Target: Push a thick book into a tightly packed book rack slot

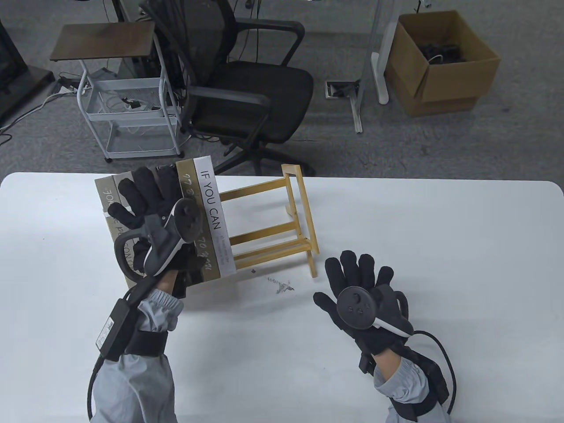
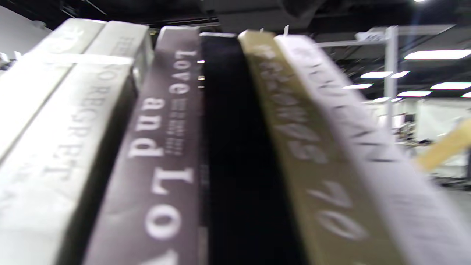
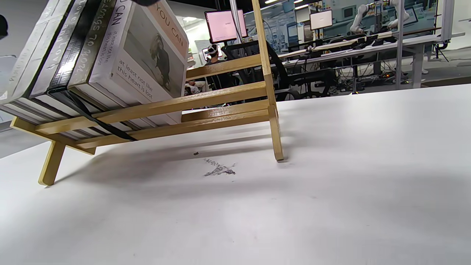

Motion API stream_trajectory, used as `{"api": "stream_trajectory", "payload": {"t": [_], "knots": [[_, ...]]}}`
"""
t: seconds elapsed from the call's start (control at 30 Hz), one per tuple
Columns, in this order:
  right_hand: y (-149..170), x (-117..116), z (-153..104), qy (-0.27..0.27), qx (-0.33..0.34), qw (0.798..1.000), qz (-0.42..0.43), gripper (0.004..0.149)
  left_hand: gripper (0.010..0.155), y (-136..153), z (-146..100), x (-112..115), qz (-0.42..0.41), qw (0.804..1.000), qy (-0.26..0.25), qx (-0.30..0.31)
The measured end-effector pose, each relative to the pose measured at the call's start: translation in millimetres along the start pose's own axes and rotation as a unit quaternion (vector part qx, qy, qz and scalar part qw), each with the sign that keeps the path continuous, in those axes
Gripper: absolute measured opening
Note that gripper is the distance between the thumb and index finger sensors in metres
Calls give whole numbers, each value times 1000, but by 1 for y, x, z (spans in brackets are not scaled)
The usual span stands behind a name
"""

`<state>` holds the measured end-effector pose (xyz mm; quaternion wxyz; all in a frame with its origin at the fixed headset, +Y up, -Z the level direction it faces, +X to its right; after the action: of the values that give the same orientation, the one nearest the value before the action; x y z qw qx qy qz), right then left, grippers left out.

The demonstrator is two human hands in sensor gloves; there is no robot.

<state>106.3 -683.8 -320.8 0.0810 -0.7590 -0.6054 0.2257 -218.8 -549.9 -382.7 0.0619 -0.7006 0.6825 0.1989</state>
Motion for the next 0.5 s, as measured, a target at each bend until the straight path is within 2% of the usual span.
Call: {"api": "stream_trajectory", "payload": {"t": [0.23, 0.37, 0.5], "knots": [[-4, 4, -3, 13, 14, 1000, 4, 78, 76, -26, -55, 4, -89, 991, 39, 94], [-5, 4, -3, 19, 19, 1000, 2, 78, 74, -47, -90, 21, -114, 979, 67, 156], [-5, 4, -3, 17, 21, 1000, 3, 78, 72, -62, -112, 41, -124, 970, 96, 188]]}}
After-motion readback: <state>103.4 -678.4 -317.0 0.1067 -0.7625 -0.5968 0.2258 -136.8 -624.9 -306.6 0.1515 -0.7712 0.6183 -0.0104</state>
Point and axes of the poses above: the tracker on the back of each hand, its own y axis roughly to the little-finger side, its own z axis roughly from the wrist to the fingertips, x = y × z, the point moved 5 cm from there along z, roughly from the wrist to the fingertips, and after that the axes turned 7 degrees about -y, right-handed, at the moved point
